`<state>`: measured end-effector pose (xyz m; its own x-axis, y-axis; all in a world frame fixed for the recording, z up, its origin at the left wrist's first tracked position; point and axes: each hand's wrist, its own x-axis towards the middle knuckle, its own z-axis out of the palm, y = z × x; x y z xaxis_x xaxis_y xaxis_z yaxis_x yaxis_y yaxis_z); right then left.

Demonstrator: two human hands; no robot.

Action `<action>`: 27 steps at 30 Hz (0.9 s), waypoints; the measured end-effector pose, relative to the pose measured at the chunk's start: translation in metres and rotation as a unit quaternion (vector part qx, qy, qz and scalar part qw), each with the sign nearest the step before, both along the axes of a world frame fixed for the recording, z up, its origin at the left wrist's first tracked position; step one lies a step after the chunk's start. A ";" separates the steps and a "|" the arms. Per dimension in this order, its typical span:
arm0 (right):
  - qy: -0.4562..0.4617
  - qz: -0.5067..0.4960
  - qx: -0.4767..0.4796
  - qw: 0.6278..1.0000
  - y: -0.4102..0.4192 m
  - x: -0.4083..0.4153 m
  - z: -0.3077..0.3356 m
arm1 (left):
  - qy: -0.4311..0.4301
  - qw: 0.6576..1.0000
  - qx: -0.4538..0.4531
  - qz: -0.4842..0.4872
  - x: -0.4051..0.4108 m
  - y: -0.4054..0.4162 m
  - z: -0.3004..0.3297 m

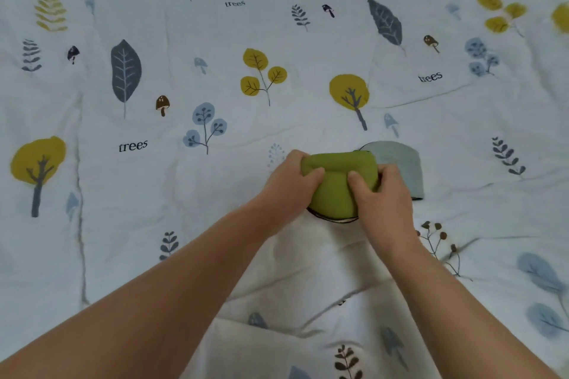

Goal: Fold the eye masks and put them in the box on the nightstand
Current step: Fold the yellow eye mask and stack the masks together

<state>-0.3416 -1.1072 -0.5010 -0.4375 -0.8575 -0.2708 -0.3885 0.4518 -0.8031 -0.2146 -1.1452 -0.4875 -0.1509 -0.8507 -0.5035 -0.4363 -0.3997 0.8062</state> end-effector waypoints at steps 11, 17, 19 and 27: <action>0.059 -0.066 0.020 0.996 -0.025 -0.085 -0.018 | -0.068 0.994 -0.020 -0.078 -0.100 -0.040 -0.024; 0.061 -0.046 0.093 0.993 -0.028 -0.088 -0.030 | -0.247 0.963 -0.031 -0.106 -0.102 -0.036 -0.048; 0.040 -0.043 0.111 0.992 -0.031 -0.090 -0.029 | -0.243 0.963 -0.022 -0.110 -0.101 -0.035 -0.050; -0.081 -0.048 0.113 0.989 -0.029 -0.081 -0.016 | -0.082 0.992 0.042 -0.091 -0.087 -0.032 -0.029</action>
<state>-0.4226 -1.1365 -0.5167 -0.4492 -0.7234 -0.5244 -0.2096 0.6558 -0.7252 -0.3011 -1.1772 -0.5167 -0.2081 -0.7713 -0.6015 -0.6295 -0.3651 0.6859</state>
